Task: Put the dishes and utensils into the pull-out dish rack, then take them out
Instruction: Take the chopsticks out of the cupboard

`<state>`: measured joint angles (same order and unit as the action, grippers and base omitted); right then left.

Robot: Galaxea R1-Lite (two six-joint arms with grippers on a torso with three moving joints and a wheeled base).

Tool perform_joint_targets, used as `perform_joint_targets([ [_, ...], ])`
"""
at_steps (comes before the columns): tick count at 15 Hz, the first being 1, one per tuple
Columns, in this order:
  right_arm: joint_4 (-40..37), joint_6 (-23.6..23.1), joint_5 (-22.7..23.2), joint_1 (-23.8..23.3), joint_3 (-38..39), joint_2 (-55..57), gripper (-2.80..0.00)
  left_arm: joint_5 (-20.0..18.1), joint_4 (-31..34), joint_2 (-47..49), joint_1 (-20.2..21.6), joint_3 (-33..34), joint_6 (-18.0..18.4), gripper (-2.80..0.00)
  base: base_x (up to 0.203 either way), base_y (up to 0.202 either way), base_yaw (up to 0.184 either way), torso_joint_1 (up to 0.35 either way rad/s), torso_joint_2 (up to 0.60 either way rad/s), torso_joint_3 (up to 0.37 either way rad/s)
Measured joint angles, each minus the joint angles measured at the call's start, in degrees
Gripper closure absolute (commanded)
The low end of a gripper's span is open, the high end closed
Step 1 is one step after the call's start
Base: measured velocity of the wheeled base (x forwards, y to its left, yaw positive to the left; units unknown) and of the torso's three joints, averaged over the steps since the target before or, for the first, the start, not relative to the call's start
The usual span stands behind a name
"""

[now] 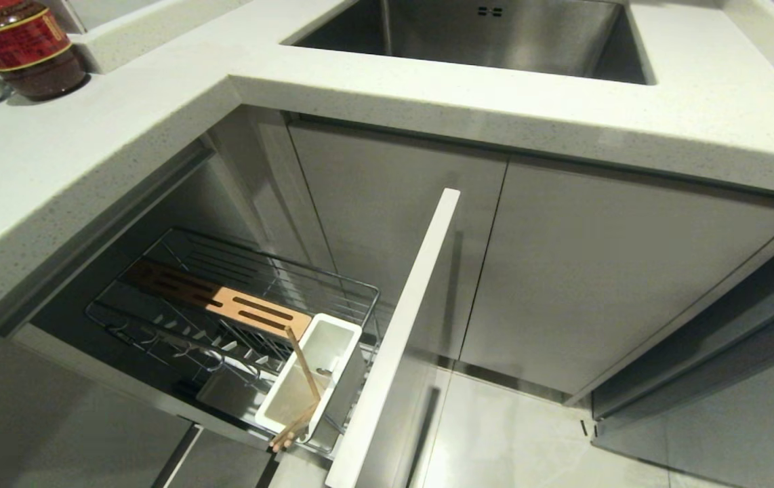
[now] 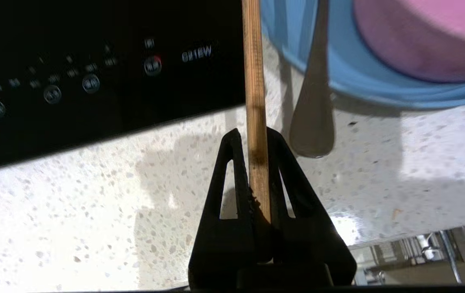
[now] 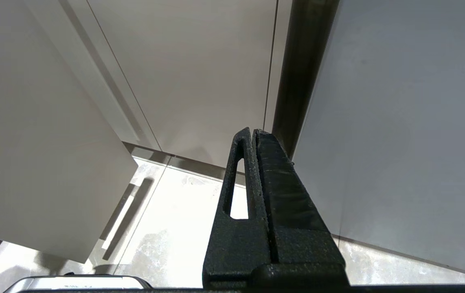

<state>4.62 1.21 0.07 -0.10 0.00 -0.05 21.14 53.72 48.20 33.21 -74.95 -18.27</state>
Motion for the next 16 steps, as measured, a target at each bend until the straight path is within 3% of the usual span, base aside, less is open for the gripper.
perform_joint_targets([
  [7, 0.00, 0.01, 0.00, 0.00, 0.00, 0.00, 0.00, -0.25, -0.27, 3.03, 0.00, 2.60, -0.53, 0.00, 0.000, 0.000, 0.000, 0.000, 0.00, 0.000],
  [12, 0.00, 0.00, 0.00, 0.00, 0.00, 0.00, 0.00, -4.40, -1.87, 5.11, -0.09, 2.69, -1.00, 0.00, 0.000, 0.000, 0.000, 0.000, 0.00, 0.000],
  [16, 0.00, 0.00, -0.01, 0.00, 0.00, 0.00, 0.00, -5.30, -4.07, 6.37, -0.09, 3.02, -1.10, 0.00, 0.000, 0.000, 0.000, 0.000, 0.00, 0.000],
])
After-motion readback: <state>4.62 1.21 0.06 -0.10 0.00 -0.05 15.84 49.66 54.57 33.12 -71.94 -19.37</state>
